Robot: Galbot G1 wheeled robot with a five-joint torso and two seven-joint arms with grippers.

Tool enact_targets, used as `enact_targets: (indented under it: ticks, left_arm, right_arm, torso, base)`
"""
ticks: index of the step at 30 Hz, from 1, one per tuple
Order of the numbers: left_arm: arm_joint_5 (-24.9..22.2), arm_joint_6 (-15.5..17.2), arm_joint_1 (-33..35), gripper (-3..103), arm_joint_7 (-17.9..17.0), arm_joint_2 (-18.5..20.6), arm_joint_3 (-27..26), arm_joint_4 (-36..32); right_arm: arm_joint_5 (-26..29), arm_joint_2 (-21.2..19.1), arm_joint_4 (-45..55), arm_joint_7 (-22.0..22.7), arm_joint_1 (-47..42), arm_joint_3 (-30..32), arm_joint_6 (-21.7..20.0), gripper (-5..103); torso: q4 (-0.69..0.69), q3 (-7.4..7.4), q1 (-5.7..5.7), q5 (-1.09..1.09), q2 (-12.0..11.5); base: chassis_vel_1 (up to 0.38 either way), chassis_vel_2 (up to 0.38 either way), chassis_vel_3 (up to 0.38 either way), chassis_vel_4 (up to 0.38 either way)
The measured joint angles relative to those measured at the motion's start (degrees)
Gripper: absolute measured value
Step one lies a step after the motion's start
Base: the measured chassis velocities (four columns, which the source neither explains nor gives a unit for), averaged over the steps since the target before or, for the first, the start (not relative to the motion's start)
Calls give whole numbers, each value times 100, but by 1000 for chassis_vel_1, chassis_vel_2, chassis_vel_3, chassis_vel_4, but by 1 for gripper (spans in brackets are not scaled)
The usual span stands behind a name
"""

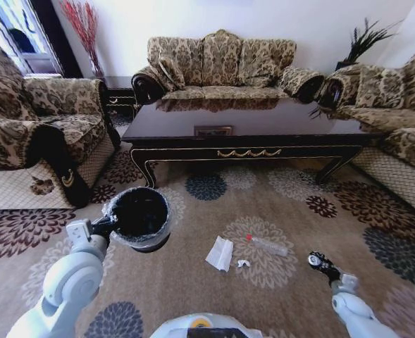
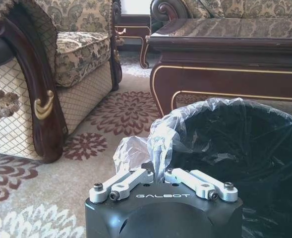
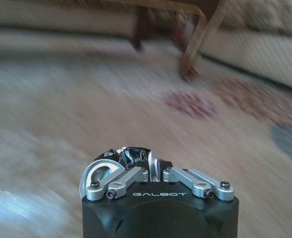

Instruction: Move to the front of the table and pick up the trash from the floor, then place it into the trash bin.

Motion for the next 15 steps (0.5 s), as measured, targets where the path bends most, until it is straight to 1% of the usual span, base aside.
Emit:
enact_targets:
  ticks: [2, 3, 5, 6, 7, 8, 9, 10, 11, 12, 15]
  left_arm:
    - [2, 0, 26, 4, 0, -12, 42, -14]
    - [2, 0, 26, 4, 0, -12, 42, -14]
    - [3, 2, 84, 4, 0, -34, 129, -46]
    - [3, 5, 99, 4, -1, -41, 151, -53]
    - [3, 5, 99, 4, -1, -41, 151, -53]
    - [8, 14, 134, 4, 0, -66, 207, -73]
    - [30, 16, 154, 4, 3, -88, 238, -78]
    - [58, 17, 173, 4, 12, -112, 269, -83]
    - [58, 17, 173, 4, 12, -112, 269, -83]
    - [88, 18, 211, 4, 15, -155, 332, -91]
    - [91, 32, 272, 4, 17, -220, 475, -121]
  right_arm:
    - [26, -43, 673, -81, -220, 48, 103, 8]
    - [26, -43, 673, -81, -220, 48, 103, 8]
    - [139, -129, 1728, -97, -562, 138, 179, 8]
    - [154, -147, 1955, -83, -627, 159, 183, 8]
    - [154, -147, 1955, -83, -627, 159, 183, 8]
    - [149, -197, 2493, -64, -766, 198, 208, 8]
    - [119, -227, 2788, -49, -838, 216, 223, 8]
    - [95, -255, 3030, -36, -896, 227, 235, 8]
    - [95, -255, 3030, -36, -896, 227, 235, 8]
    - [70, -317, 3466, -6, -989, 240, 247, 8]
    - [54, -459, 4072, -8, -1065, 243, 303, 8]
  torso:
    - [1, 0, 0, 0, 0]
    - [1, 0, 0, 0, 0]
    - [1, 0, 0, -2, 0]
    - [1, 0, 0, -1, 0]
    - [1, 0, 0, -1, 0]
    - [1, 0, 0, -1, 0]
    - [1, 0, 0, -1, 0]
    - [1, 0, 0, -2, 0]
    - [1, 0, 0, -2, 0]
    - [1, 0, 0, -1, 0]
    - [1, 0, 0, -1, 0]
  base:
    - [0, 0, 0, 0]
    - [0, 0, 0, 0]
    - [0, 0, 0, 0]
    - [0, 0, 0, 0]
    - [0, 0, 0, 0]
    - [0, 0, 0, 0]
    - [0, 0, 0, 0]
    - [0, 0, 0, 0]
    - [0, 0, 0, 0]
    - [0, 0, 0, 0]
    - [0, 0, 0, 0]
